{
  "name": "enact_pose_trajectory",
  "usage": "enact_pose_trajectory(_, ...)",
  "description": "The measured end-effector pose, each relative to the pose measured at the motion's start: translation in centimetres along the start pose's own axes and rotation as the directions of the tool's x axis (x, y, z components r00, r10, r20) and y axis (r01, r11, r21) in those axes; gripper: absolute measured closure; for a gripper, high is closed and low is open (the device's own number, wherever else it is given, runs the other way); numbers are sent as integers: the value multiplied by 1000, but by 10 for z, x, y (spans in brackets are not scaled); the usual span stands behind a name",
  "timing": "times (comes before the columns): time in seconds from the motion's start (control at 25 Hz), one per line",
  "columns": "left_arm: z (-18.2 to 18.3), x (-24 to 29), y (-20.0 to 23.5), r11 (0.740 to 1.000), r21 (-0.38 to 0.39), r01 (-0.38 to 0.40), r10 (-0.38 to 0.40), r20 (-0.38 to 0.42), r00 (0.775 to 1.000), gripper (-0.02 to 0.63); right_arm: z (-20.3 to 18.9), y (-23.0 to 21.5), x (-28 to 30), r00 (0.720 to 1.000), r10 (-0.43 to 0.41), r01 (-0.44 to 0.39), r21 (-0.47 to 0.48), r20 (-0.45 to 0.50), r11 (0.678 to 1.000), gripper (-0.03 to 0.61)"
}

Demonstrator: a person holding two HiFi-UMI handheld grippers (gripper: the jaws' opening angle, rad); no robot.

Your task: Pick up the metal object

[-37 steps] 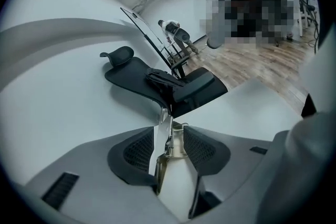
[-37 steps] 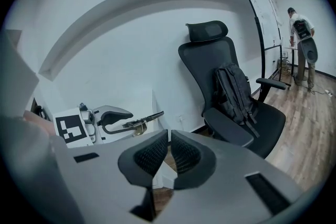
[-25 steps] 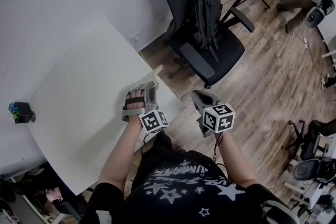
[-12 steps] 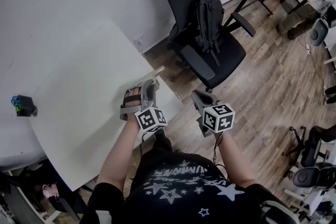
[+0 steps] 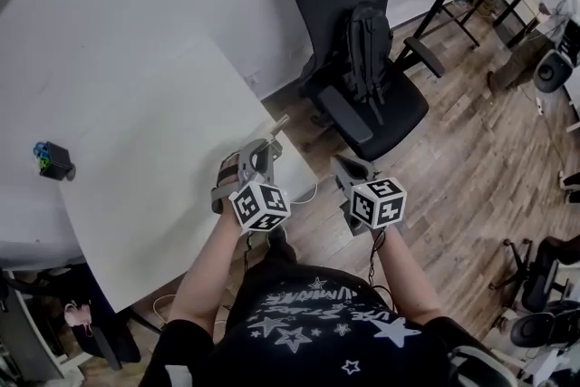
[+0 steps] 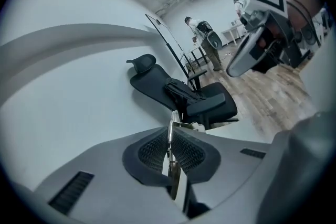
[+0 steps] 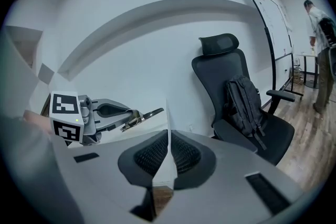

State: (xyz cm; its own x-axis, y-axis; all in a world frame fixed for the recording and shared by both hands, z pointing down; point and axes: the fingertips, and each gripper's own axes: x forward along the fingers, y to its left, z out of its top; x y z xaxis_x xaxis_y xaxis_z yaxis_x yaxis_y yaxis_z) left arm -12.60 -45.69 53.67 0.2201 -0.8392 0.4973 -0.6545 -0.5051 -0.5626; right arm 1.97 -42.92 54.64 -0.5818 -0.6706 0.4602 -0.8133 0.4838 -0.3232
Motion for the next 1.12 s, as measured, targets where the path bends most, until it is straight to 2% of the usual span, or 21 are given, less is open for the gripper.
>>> enact_pose_trajectory(0.16,0,-32,-11,993,-117,22,-21,4,1000,581,-3,16,-21,999,30,-30,-25,21,999,529)
enact_pose_trajectory(0.48,-1,-107,-46,971,-240,-11,12,-1,1000,581,-30,48,-76,995,94,-93,-58,26,994,529)
enact_pose_trajectory(1.12,-21,-266,-141,887,-443,-128,113,-62,992,581,-99,99,-196,976,219,-217,-143,-1,966,529)
